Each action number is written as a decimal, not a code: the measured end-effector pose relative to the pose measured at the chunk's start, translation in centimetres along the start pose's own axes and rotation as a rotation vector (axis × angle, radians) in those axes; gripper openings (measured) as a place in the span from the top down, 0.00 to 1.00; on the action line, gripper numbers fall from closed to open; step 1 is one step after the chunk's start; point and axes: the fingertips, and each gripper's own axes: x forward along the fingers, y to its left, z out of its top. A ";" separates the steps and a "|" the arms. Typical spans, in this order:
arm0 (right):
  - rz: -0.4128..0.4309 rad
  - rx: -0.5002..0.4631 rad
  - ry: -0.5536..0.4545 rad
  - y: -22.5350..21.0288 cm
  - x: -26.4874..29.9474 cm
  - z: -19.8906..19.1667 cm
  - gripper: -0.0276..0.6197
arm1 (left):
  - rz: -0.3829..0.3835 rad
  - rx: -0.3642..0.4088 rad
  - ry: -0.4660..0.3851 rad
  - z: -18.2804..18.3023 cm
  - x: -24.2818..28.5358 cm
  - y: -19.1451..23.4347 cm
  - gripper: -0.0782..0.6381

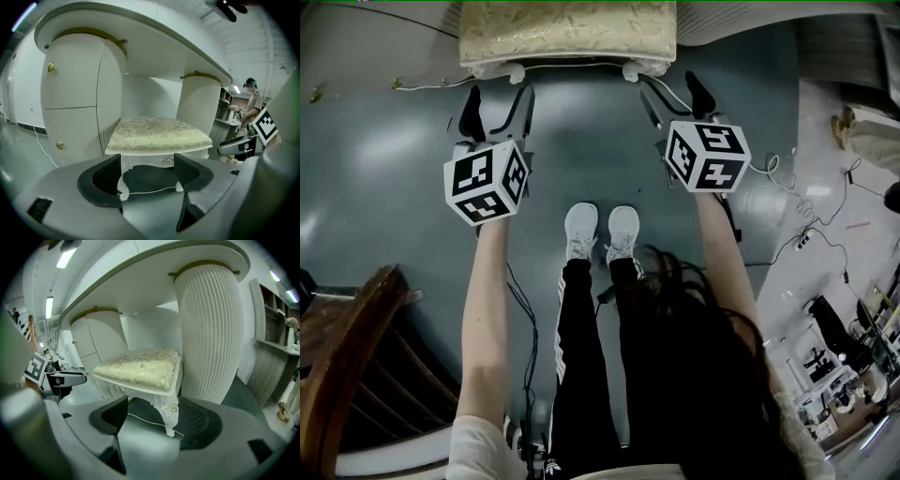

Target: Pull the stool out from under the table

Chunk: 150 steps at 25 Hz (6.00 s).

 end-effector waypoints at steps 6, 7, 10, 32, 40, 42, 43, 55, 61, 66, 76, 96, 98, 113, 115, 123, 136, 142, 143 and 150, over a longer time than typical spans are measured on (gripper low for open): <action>-0.003 0.006 0.055 -0.4 2.3 -2.0 0.44 | 0.045 -0.039 0.059 -1.8 2.3 3.6 0.41; -0.010 0.013 0.059 -0.8 2.7 -2.2 0.44 | 0.053 -0.035 0.069 -2.1 2.8 4.3 0.40; -0.020 -0.004 0.082 -1.6 4.3 -2.3 0.44 | 0.065 -0.014 0.123 -3.3 4.5 6.2 0.39; -0.032 -0.047 0.179 -3.4 9.4 -5.6 0.44 | 0.058 0.104 0.290 -8.4 10.6 10.4 0.39; -0.044 -0.016 0.164 -3.9 10.0 -5.7 0.44 | 0.021 0.159 0.301 -7.8 12.8 9.7 0.39; -0.047 -0.016 0.166 -3.8 10.2 -5.9 0.45 | 0.007 0.177 0.301 -7.3 13.4 9.3 0.39; -0.049 -0.012 0.166 -3.8 10.3 -6.0 0.45 | 0.002 0.183 0.302 -7.2 13.7 9.0 0.39; -0.101 -0.073 0.162 -4.4 11.0 -6.1 0.55 | 0.019 0.198 0.294 -7.4 14.0 9.1 0.41; -0.114 -0.095 0.159 -4.4 10.8 -6.4 0.56 | 0.013 0.200 0.311 -7.7 13.8 9.1 0.41; -0.109 -0.106 0.172 -4.5 10.9 -6.3 0.56 | 0.004 0.213 0.351 -7.7 13.9 9.1 0.42; -0.111 -0.128 0.194 -4.6 10.9 -6.3 0.56 | 0.004 0.223 0.378 -7.9 13.9 9.1 0.42; -0.124 -0.145 0.236 -4.8 10.4 -5.9 0.57 | 0.025 0.223 0.385 -7.7 13.1 9.0 0.43; -0.130 -0.142 0.230 -4.5 10.3 -5.7 0.57 | 0.029 0.226 0.386 -7.4 12.9 9.1 0.43; -0.108 -0.164 0.273 -3.9 9.0 -4.8 0.57 | 0.067 0.193 0.371 -6.8 10.7 9.1 0.44; -0.108 -0.173 0.277 -4.1 9.1 -4.8 0.57 | 0.077 0.180 0.368 -7.0 10.5 8.9 0.44; -0.102 -0.196 0.307 -4.5 9.5 -4.5 0.57 | 0.091 0.151 0.368 -7.5 10.0 8.5 0.44; -0.085 -0.188 0.348 -4.0 8.9 -4.7 0.57 | 0.084 0.205 0.391 -7.1 9.4 8.8 0.45; -0.089 -0.192 0.326 -4.2 9.5 -4.6 0.57 | 0.081 0.202 0.378 -7.0 10.2 8.9 0.45; -0.089 -0.192 0.326 -4.2 9.6 -4.7 0.57 | 0.080 0.201 0.381 -7.2 10.2 8.9 0.45; -0.076 -0.177 0.331 -4.1 9.6 -4.9 0.57 | 0.087 0.207 0.398 -7.1 9.9 8.9 0.45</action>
